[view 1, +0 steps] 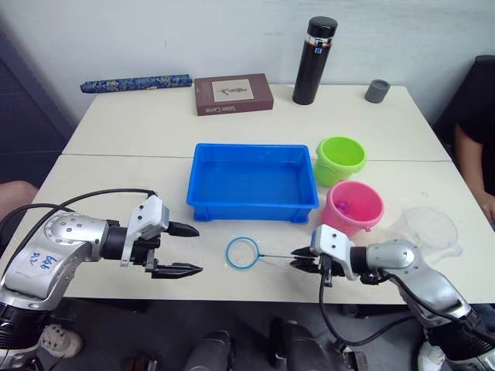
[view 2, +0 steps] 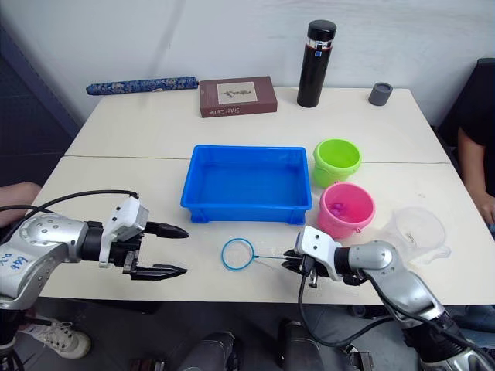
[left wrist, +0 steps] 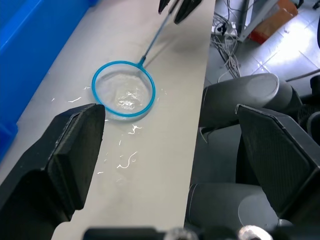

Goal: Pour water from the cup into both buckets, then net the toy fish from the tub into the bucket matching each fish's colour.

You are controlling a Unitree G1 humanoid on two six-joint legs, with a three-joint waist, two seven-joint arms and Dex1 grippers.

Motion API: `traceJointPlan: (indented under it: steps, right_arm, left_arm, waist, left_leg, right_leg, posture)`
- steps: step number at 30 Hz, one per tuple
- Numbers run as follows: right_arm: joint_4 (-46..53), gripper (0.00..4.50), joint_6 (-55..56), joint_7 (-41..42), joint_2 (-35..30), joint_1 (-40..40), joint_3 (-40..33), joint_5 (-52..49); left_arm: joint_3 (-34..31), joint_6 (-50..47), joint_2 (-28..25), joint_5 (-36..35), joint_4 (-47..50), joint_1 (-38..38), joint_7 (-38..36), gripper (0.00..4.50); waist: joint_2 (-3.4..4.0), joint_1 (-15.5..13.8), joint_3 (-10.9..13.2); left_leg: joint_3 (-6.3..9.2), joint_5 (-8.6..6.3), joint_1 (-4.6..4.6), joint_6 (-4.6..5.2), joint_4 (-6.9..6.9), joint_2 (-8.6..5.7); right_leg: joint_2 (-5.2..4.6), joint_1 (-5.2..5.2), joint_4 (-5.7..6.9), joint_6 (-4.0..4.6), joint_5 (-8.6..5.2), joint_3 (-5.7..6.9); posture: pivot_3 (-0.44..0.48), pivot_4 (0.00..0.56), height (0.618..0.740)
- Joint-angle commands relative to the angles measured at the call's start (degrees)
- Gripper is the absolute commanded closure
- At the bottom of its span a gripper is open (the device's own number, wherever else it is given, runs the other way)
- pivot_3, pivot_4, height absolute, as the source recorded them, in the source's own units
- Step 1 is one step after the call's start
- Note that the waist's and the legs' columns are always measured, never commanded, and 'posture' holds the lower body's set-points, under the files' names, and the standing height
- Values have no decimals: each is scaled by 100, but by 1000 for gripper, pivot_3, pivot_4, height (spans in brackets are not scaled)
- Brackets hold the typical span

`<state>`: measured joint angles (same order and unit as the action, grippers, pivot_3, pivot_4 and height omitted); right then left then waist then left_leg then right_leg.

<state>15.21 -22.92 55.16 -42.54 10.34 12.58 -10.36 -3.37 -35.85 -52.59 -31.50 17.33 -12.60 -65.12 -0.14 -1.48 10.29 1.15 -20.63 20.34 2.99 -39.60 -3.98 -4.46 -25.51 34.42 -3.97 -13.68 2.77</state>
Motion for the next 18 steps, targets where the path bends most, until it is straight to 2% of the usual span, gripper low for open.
traceJointPlan:
  steps: [1, 3, 4, 8, 10, 12, 18]
  right_arm:
    - [750, 1342, -352, -238, -193, -282, -811, -299]
    - [1329, 379, -792, -327, -318, -679, -1562, -666]
    - [1655, 75, -1070, -381, -352, -916, -2065, -930]
    - [2358, 75, -1829, -436, -465, -1604, -3628, -1607]
    - [2288, 75, -1955, -429, -488, -1971, -4797, -1655]
    - [2105, 75, -2025, -446, -491, -2223, -5621, -1678]
    - [1678, 75, -1912, -286, -387, -2987, -6634, -1668]
  left_arm:
    - [-301, -92, 143, -269, -182, -148, 102, 0]
    - [-403, -152, 256, -360, -397, -237, 157, 0]
    - [-478, -180, 307, -413, -532, -296, 194, 0]
    - [-691, -158, 351, -411, -1032, -469, 242, 0]
    - [-802, -12, 274, -263, -1479, -641, 256, 0]
    - [-886, 150, 204, -149, -1902, -820, 247, 0]
    - [-874, 475, 111, 77, -2719, -1299, 110, 0]
  waist:
    - [0, -5, 0]
    - [7, -30, 2]
    - [6, -42, 2]
    - [4, -38, 1]
    - [3, -39, 1]
    - [2, -41, 1]
    - [2, -32, 0]
  left_leg:
    - [0, -1, 0, -1, 0, 1]
    - [1, -1, 1, -2, 0, 0]
    - [2, -1, 1, -2, 0, 0]
    - [4, -2, 0, -4, 0, 3]
    - [3, -3, -1, -5, 1, 4]
    - [2, -3, -1, -4, 1, 2]
    - [-1, -3, -4, -3, 5, 3]
  right_leg:
    - [2, 0, 0, 0, 0, 1]
    - [0, 0, 0, 0, 0, 1]
    - [0, 0, 0, 0, 0, 1]
    - [2, 3, -2, 0, 0, 2]
    - [3, 3, -1, 0, 0, 2]
    - [2, 3, 0, -1, 0, 1]
    - [2, 4, -2, -1, 0, -2]
  posture:
    - [0, 150, 740]
    - [0, 150, 740]
    - [0, 150, 740]
    - [0, 150, 740]
    - [0, 150, 740]
    - [0, 150, 740]
    - [0, 150, 740]
